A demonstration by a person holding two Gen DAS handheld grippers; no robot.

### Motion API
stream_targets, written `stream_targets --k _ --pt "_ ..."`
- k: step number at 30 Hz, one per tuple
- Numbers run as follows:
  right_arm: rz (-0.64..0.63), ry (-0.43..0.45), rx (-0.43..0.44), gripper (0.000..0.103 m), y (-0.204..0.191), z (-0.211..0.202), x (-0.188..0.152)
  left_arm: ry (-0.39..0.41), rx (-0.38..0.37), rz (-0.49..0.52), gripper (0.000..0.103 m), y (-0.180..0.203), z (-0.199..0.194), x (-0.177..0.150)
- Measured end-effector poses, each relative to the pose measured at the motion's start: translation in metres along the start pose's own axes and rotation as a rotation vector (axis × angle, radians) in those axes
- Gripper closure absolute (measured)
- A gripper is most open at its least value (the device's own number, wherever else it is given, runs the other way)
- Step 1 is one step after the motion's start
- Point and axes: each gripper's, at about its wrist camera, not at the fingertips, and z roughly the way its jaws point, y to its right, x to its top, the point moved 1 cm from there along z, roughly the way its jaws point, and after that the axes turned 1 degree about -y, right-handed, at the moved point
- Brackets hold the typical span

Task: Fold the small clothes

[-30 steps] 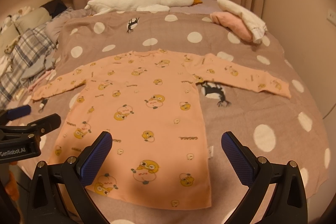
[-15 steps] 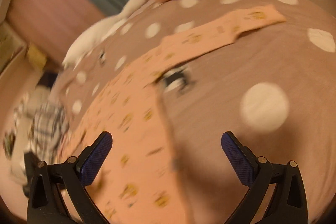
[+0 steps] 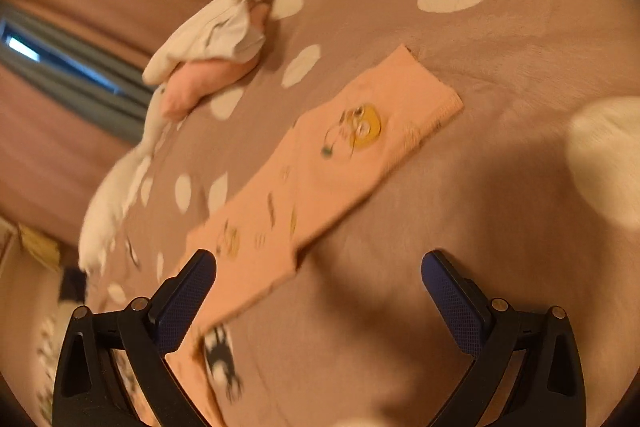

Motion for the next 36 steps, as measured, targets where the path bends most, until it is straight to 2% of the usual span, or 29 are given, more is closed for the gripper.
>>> stream_targets --k 6,8,10,11,13,14,15,16,19,21,24,29,30,33,36 --pt "0.126 0.070 0.078 0.001 0.016 0.009 0.033 -0.003 0.011 0.010 0.001 0.009 0.011 0.013" --pt "0.171 0.105 0.096 0.010 0.021 0.010 0.040 -0.004 0.011 0.014 0.001 0.012 0.014 0.015" --pt "0.197 0.120 0.079 0.038 0.025 0.011 0.045 -0.006 0.012 0.017 0.001 0.014 0.017 0.018" --pt "0.205 0.118 0.061 0.045 0.028 0.013 0.047 -0.007 0.013 0.017 0.001 0.014 0.017 0.018" --pt "0.213 0.115 0.026 0.067 0.034 0.012 0.047 -0.008 0.013 0.015 0.001 0.014 0.018 0.020" --pt "0.214 0.118 0.014 0.073 0.036 0.011 0.048 -0.007 0.012 0.014 0.001 0.014 0.018 0.020" --pt "0.215 0.118 -0.004 0.084 0.038 0.011 0.050 -0.005 0.014 0.014 0.001 0.013 0.018 0.021" --pt "0.211 0.114 -0.028 0.091 0.038 0.011 0.051 -0.003 0.017 0.015 0.001 0.012 0.017 0.023" --pt "0.146 0.087 -0.092 0.095 0.026 0.010 0.055 0.009 0.035 0.017 0.001 0.009 0.014 0.025" --pt "0.053 0.074 -0.128 0.096 0.003 0.009 0.057 0.013 0.040 0.013 0.001 0.005 0.012 0.026" --pt "-0.132 0.062 -0.152 0.097 -0.055 0.007 0.055 0.020 0.042 0.004 0.001 -0.003 0.006 0.027" --pt "-0.417 0.049 -0.123 0.098 -0.174 0.003 0.033 0.048 0.029 -0.019 0.001 -0.022 -0.011 0.029" --pt "-0.480 0.046 -0.106 0.098 -0.206 0.004 0.023 0.056 0.027 -0.029 0.001 -0.029 -0.016 0.029" --pt "-0.598 0.027 -0.058 0.098 -0.268 0.011 -0.010 0.078 0.025 -0.064 0.001 -0.051 -0.029 0.030" --pt "-0.742 0.009 -0.043 0.098 -0.325 0.037 -0.054 0.095 0.038 -0.098 0.001 -0.076 -0.042 0.029"
